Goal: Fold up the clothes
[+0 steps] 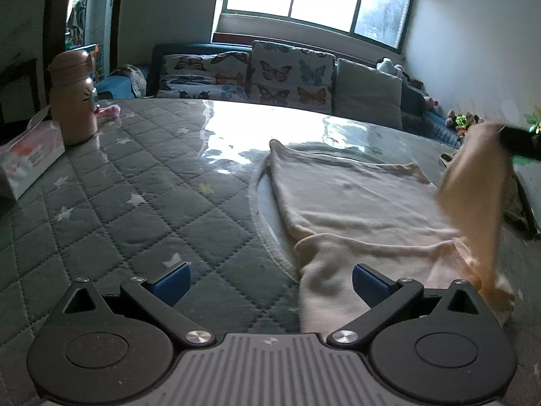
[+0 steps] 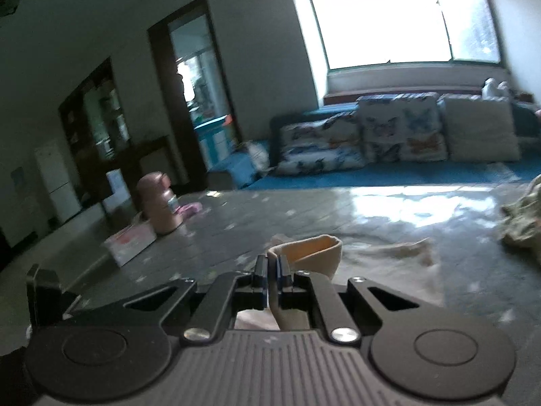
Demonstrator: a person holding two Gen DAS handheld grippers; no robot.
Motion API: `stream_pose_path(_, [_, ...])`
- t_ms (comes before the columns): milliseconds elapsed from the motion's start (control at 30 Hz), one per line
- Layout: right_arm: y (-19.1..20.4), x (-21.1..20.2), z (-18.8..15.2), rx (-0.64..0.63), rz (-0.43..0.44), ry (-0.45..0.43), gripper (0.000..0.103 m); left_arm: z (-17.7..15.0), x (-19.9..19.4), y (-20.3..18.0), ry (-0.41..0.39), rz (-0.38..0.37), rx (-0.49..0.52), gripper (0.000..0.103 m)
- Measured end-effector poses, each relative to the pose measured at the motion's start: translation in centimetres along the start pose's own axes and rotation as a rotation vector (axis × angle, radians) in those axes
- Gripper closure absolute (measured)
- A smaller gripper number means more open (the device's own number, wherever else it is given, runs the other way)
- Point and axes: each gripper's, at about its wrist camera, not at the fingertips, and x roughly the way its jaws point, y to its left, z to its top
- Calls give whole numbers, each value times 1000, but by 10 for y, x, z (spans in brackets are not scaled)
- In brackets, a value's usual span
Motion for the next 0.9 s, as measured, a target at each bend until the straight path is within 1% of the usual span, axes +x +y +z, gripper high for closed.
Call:
stream_pose_path(133, [20,15,-5,-27,39,43,98,-1,-2,5,-4,-2,-10,0])
stream_pose_path(200, [24,14,-8,-35,53,55,91,-1,-1,5,-7,-6,-10,0])
stream_pose_path(267, [22,9,-8,-38,50,52,89,0,-2,5,-13,-6,-9,0])
stream_pose_path(400, [4,-4,-9,-49,-4,53,89,3,-3,1,-28,-14,-1,0])
stream_pose_path(533, [-24,-15,-23,-59,-101,124,89,5,-3,-8,-32,-34,15,2])
stream_pose_path(633, [-44,-19,-39,-40,-153,188,88,6,0,-19,-26,-68,38,9])
stream_pose_path(700, [-54,-21,-50,-24,-176,210,88,5,2,-30,-19,-96,62,19])
stream_pose_path(833, [-72,-21,-69,23,-200,248,88,6,7,-49,-12,-144,110,31])
stream_pose_path(900, [-79,-17,-78,35,-207,275,88,6,11,-57,-1,-165,129,41])
